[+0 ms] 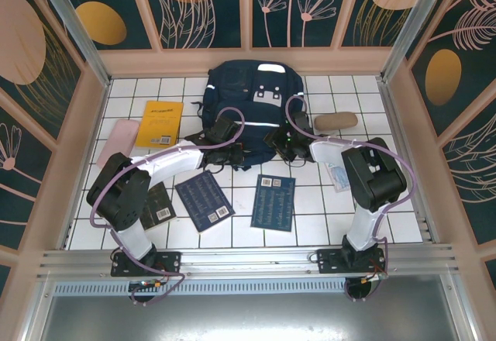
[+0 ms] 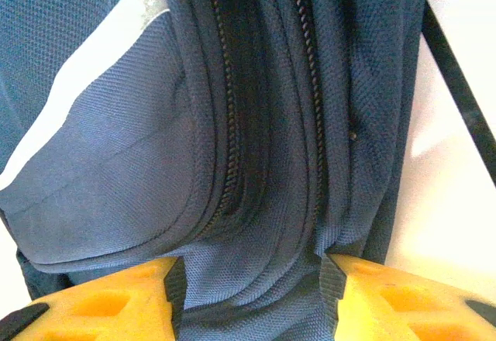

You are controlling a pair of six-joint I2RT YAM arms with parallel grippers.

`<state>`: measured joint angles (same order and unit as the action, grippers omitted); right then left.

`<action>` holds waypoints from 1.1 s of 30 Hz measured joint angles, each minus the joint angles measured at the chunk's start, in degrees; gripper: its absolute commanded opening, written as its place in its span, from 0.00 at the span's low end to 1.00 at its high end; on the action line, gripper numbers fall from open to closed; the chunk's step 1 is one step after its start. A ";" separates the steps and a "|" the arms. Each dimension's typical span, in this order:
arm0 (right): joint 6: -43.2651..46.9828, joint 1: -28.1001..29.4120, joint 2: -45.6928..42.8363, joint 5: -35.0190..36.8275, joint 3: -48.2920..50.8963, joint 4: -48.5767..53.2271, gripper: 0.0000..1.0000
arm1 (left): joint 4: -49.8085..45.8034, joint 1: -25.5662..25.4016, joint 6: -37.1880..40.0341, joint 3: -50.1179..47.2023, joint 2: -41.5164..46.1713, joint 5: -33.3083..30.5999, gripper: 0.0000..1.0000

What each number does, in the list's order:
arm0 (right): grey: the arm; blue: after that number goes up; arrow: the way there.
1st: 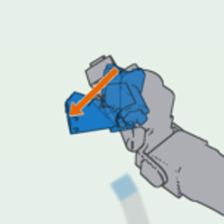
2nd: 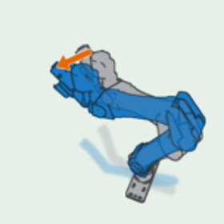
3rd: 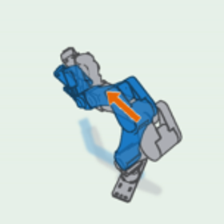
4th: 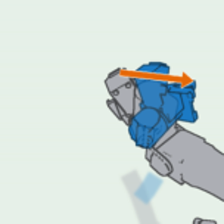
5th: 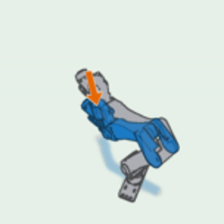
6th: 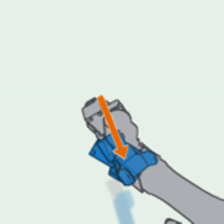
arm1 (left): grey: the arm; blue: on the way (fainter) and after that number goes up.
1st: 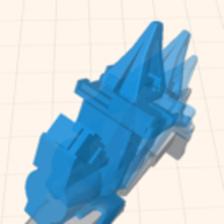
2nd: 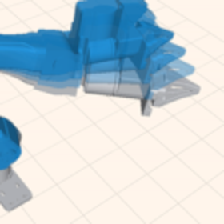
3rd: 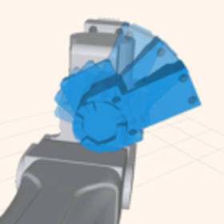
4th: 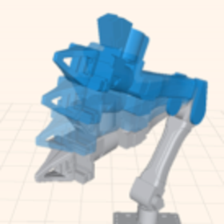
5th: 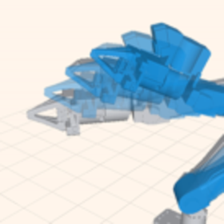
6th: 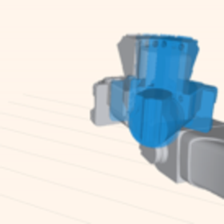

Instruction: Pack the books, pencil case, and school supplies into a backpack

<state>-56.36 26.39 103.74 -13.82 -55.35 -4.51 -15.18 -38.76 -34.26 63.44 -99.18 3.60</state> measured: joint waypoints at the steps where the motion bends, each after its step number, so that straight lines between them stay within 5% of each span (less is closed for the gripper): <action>1: -0.13 0.26 -0.20 0.59 -0.07 0.33 0.61 | 0.00 -0.04 0.02 0.00 0.00 -0.02 0.00; 12: -1.25 1.31 -2.32 2.21 1.38 1.66 0.57 | 0.00 -0.24 0.02 0.09 0.00 0.48 0.00; 19: -1.29 1.29 -1.07 3.06 -0.20 2.97 0.00 | -0.02 -0.24 0.07 0.24 0.00 0.42 0.00; 33: 6.56 -6.21 -3.76 5.90 -3.50 10.40 0.00 | -2.69 4.83 3.52 0.44 0.00 -5.38 0.00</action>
<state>-49.80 20.18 99.98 -7.92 -58.85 5.89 -17.87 -33.93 -30.74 63.88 -99.18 -1.78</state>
